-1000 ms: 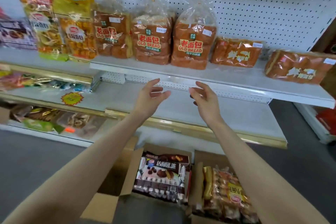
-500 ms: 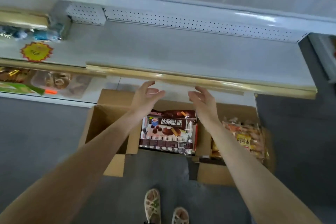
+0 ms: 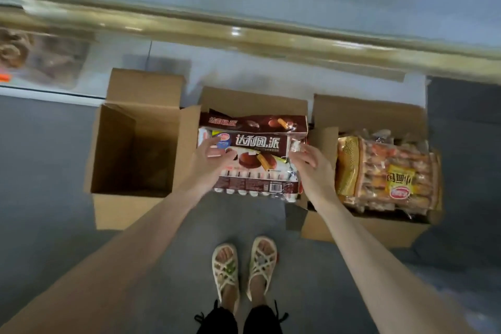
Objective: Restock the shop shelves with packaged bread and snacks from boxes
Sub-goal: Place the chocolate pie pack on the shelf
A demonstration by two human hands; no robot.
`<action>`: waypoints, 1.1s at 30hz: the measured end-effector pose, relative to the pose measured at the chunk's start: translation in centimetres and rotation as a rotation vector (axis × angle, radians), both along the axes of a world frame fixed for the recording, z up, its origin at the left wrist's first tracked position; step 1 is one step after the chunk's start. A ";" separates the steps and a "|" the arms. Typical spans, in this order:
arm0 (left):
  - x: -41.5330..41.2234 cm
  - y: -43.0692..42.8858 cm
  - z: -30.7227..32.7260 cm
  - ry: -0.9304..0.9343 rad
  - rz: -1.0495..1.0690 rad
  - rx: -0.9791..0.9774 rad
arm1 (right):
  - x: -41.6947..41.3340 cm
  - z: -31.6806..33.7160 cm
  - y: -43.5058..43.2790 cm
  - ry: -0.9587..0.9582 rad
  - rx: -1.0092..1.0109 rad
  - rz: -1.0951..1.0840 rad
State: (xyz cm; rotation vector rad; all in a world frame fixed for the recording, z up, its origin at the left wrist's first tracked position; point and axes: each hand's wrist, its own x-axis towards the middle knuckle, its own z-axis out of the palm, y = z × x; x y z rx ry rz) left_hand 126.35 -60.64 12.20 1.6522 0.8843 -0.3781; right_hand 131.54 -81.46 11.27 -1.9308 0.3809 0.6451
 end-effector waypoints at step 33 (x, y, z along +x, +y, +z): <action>-6.1 -4.7 -24.4 0.339 0.669 -0.113 | -3.5 -24.4 -2.8 0.087 -0.118 -0.029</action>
